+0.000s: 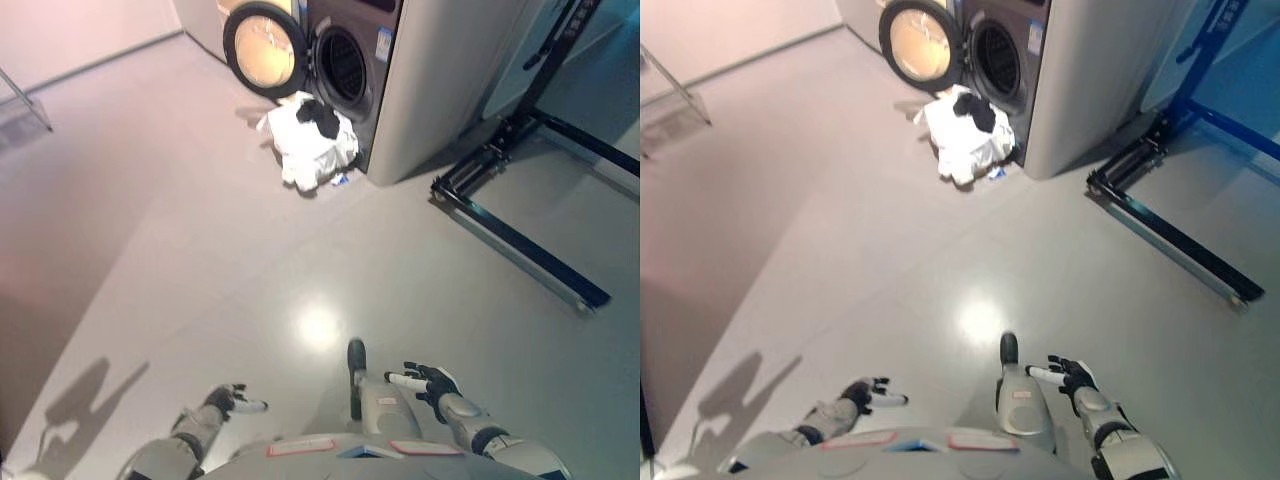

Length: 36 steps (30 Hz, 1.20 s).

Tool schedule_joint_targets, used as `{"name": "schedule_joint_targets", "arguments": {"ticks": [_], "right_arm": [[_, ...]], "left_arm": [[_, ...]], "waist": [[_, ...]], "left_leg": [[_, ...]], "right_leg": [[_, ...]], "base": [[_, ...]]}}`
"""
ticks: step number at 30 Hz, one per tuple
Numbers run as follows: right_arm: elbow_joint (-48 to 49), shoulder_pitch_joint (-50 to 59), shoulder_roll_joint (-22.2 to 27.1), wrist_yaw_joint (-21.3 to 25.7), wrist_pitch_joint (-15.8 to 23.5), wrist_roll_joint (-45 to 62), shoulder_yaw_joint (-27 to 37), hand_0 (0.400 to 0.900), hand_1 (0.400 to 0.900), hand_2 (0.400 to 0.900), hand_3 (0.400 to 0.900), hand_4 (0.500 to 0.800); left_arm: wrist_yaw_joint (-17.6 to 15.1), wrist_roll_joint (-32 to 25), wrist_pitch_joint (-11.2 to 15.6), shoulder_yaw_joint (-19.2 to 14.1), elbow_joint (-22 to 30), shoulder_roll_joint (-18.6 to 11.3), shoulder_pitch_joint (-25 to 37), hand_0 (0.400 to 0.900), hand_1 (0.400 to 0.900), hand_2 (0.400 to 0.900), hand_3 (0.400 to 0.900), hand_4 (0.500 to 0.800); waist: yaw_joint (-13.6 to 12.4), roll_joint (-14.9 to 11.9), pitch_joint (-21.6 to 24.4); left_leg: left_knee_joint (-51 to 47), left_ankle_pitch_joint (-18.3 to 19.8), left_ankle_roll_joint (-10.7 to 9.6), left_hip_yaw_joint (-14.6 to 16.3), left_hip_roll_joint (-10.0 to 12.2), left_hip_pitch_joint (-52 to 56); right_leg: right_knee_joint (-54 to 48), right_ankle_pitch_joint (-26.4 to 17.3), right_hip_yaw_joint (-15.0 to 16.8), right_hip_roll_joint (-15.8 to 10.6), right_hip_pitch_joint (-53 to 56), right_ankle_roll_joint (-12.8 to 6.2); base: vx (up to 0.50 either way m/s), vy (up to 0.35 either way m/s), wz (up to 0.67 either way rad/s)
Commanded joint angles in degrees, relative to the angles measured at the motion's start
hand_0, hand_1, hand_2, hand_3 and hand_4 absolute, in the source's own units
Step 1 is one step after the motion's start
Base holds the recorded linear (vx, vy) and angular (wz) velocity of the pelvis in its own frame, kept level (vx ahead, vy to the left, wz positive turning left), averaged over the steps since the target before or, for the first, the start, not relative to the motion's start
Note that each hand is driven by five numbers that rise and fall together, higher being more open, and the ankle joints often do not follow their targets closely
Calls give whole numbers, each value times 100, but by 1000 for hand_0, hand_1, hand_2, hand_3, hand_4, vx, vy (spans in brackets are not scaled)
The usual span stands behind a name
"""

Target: Put the clothes in the basket into the washing machine.

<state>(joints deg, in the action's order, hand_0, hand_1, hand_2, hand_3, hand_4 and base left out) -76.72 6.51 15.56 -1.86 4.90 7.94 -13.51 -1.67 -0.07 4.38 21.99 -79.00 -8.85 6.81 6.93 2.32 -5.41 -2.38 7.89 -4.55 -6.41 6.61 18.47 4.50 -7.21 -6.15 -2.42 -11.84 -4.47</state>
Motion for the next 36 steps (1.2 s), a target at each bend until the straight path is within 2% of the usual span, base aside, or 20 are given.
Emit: {"name": "schedule_joint_targets", "arguments": {"ticks": [1, 4, 6, 8, 10, 12, 13, 14, 15, 16, 22, 24, 25, 26, 27, 28, 30, 31, 34, 36], "right_arm": [[-223, -334, 219, 13, -72, -61, -456, 900, 900, 900, 900, 800], [-32, -133, 345, 25, -49, 61, -507, 900, 900, 900, 900, 800], [61, 41, 402, 13, -52, 56, -585, 900, 900, 900, 900, 800], [85, 95, 405, 31, -62, 45, -622, 900, 900, 900, 900, 800], [140, 156, 400, 107, -14, 9, -722, 900, 900, 900, 900, 800], [183, 165, 364, 145, 25, 30, -759, 900, 900, 900, 900, 800], [185, 160, 363, 146, 25, 30, -758, 900, 900, 900, 900, 800], [204, 142, 336, 172, 73, 22, -782, 900, 900, 900, 900, 800], [205, 136, 334, 172, 73, 22, -782, 900, 900, 900, 900, 800], [181, 117, 312, 205, 102, -45, -826, 900, 900, 900, 900, 800], [129, -16, 215, 135, 61, -172, -865, 900, 900, 900, 900, 800], [57, -21, 186, 101, 66, -153, -813, 900, 900, 900, 900, 800], [-27, -126, 179, 88, 49, -133, -732, 900, 900, 900, 900, 800], [-81, -187, 168, 76, 35, -113, -687, 900, 900, 900, 900, 800], [-81, -186, 170, 76, 35, -113, -687, 900, 900, 900, 900, 800], [-73, -262, 181, 55, 19, -114, -614, 900, 900, 900, 900, 800], [-91, -290, 189, 63, 6, -118, -581, 900, 900, 900, 900, 800], [-131, -330, 192, 47, -7, -103, -513, 900, 900, 900, 900, 800], [-186, -383, 214, 80, -15, -46, -442, 900, 900, 900, 900, 800], [-225, -387, 224, 101, -23, -16, -383, 900, 900, 900, 900, 800]], "left_arm": [[-87, -7, 327, -44, 264, -319, 275, 900, 900, 900, 900, 800], [50, 79, 187, 20, 58, -269, 206, 900, 900, 900, 900, 800], [59, 36, 115, -79, -56, -271, 177, 900, 900, 900, 900, 800], [27, -11, 111, -117, -73, -261, 171, 900, 900, 900, 900, 800], [-25, -75, 135, -185, -96, -247, 26, 900, 900, 900, 900, 800], [-60, -57, 154, -142, -70, -246, -23, 900, 900, 900, 900, 800], [-61, -57, 154, -139, -67, -247, -28, 900, 900, 900, 900, 800], [-98, 11, 189, -89, -9, -249, -35, 900, 900, 900, 900, 800], [-99, 12, 189, -87, -8, -251, -39, 900, 900, 900, 900, 800], [-110, 41, 207, -68, 19, -241, -61, 900, 900, 900, 900, 800], [-114, 73, 201, -127, -50, -222, -264, 900, 900, 900, 900, 800], [-65, 87, 199, -105, -102, -261, -259, 900, 900, 900, 900, 800], [-56, 125, 205, -18, -58, -333, -226, 900, 900, 900, 900, 800], [-59, 90, 205, 8, 16, -373, -171, 900, 900, 900, 900, 800], [-59, 90, 204, 8, 17, -371, -171, 900, 900, 900, 900, 800], [-67, 32, 201, 46, 243, -448, -52, 900, 900, 900, 900, 800], [-72, 17, 203, 95, 272, -490, 38, 900, 900, 900, 900, 800], [-56, 18, 208, 204, 346, -504, 179, 900, 900, 900, 900, 800], [-76, 13, 267, 342, 453, -490, 397, 900, 900, 900, 900, 800], [-64, -35, 308, 335, 457, -441, 465, 900, 900, 900, 900, 800]], "waist": [[32, -142, 102], [-86, -329, 0], [-296, -487, -170], [-410, -498, -260], [-684, -516, -311], [-808, -428, -270], [-830, -447, -306], [-906, -286, -233], [-913, -321, -265], [-1001, -212, -191], [-1169, -188, 138], [-1244, -290, 307], [-1237, -430, 339], [-1184, -424, 320], [-1196, -403, 332], [-1041, -217, 173], [-923, -168, 76], [-725, 44, -48], [-439, 84, -246], [-360, 47, -206]], "left_leg": [[1591, -897, -5, -261, -369, -131], [3907, -1903, -178, -120, -521, -1144], [4964, -1785, -66, 63, -743, -1792], [5284, -1573, 26, 243, -687, -2253], [4519, -1437, 120, 669, -615, -3240], [3067, -1600, 95, 992, -193, -3400], [3033, -1596, 98, 1024, -206, -3325], [1420, -1791, 75, 1035, -104, -3325], [1334, -1821, 81, 1063, -142, -3231], [47, -1940, 28, 1034, -188, -3266], [-262, -2217, 22, 1055, -365, -3450], [-216, -2318, 148, 905, -541, -3276], [-80, -2119, 386, 881, -782, -3031], [-49, -1933, 502, 823, -854, -2833], [-46, -1935, 498, 827, -828, -2849], [2, -1637, 694, 739, -811, -2433], [-65, -1547, 760, 700, -864, -2172], [-159, -1420, 820, 594, -790, -1754], [-134, -1154, 822, 281, -925, -1298], [-161, -922, 766, 167, -1017, -1072]], "right_leg": [[-362, -313, 428, 45, 102, -47], [-429, 47, 576, 97, 677, 304], [-539, 186, 697, 59, 1074, 418], [-557, 270, 751, 95, 1251, 448], [-498, 561, 956, 178, 1623, 500], [-485, 829, 1019, 291, 1980, 481], [-492, 841, 1039, 268, 2033, 477], [-557, 1071, 1128, 391, 2308, 439], [-566, 1088, 1132, 349, 2361, 432], [-605, 1311, 1275, 416, 2662, 386], [-241, 1705, 1587, 206, 3204, 251], [405, 1355, 1652, 76, 3140, 63], [1669, 153, 1636, -58, 2761, -367], [2447, -358, 1648, 45, 2495, -494], [2441, -376, 1662, 68, 2476, -493], [3575, -617, 1347, 270, 1830, -535], [4100, -516, 1190, 256, 1447, -510], [4465, -234, 863, 238, 715, -315], [3598, 479, 417, -96, 33, -72], [2409, 429, 128, -244, -133, -99]], "base": [[474, -320, 18], [443, -341, -12], [434, -332, -49], [353, -183, -58], [572, -114, -78], [491, -17, -34], [599, 53, -30], [429, 57, -23], [846, 100, -50], [638, 66, -48], [676, 125, -54], [629, 146, -33], [519, 136, -2], [520, 137, -2], [475, 232, 20], [456, 267, 28], [459, 257, 33], [480, 198, 49], [526, 102, 56], [540, -63, 39]]}}
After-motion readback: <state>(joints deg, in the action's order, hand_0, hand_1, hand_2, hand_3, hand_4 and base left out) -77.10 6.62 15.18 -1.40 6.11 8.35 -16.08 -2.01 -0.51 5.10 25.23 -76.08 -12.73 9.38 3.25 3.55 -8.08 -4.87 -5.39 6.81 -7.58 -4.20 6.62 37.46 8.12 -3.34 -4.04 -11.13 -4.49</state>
